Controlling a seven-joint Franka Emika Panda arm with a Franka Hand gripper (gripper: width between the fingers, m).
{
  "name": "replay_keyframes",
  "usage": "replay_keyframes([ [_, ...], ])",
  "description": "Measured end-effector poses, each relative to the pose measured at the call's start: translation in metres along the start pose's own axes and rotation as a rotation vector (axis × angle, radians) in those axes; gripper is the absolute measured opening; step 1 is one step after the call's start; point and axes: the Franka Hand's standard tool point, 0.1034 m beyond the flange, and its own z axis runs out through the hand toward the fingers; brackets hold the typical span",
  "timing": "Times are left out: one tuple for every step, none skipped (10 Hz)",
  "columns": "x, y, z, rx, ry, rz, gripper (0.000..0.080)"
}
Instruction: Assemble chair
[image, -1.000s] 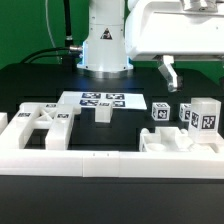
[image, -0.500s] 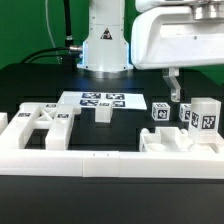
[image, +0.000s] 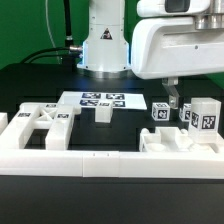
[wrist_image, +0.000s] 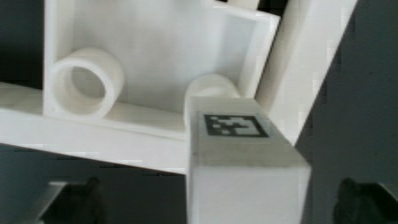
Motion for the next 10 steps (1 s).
replay_keyframes([
  [0.0001, -0.0029, 0.0007, 0.0, -0.001, -0.005, 0.0621],
  [0.0001, -0.0054, 0.0014, 0.001, -0.002, -0.008, 0.0621],
  [0.0, -0.0043, 0.0014, 0.001, -0.002, -0.006, 0.0444],
  [-0.0001, -0.0042, 0.0015, 0.001, -0.002, -0.006, 0.028],
  [0.0, -0.0042, 0.0015, 0.001, -0.002, 0.0, 0.028],
  [-0.0001, -0.0042, 0.0015, 0.001, -0.002, 0.015, 0.0283],
  [-0.0001, -0.0042, 0.0015, 0.001, -0.002, 0.014, 0.0283],
  [0.0004, -0.0048, 0.0017, 0.003, 0.002, 0.041, 0.0283],
  [0.0021, -0.0078, 0.0023, 0.013, 0.021, 0.203, 0.0283],
  [0.0031, -0.0109, 0.0026, 0.023, 0.028, 0.325, 0.0283],
])
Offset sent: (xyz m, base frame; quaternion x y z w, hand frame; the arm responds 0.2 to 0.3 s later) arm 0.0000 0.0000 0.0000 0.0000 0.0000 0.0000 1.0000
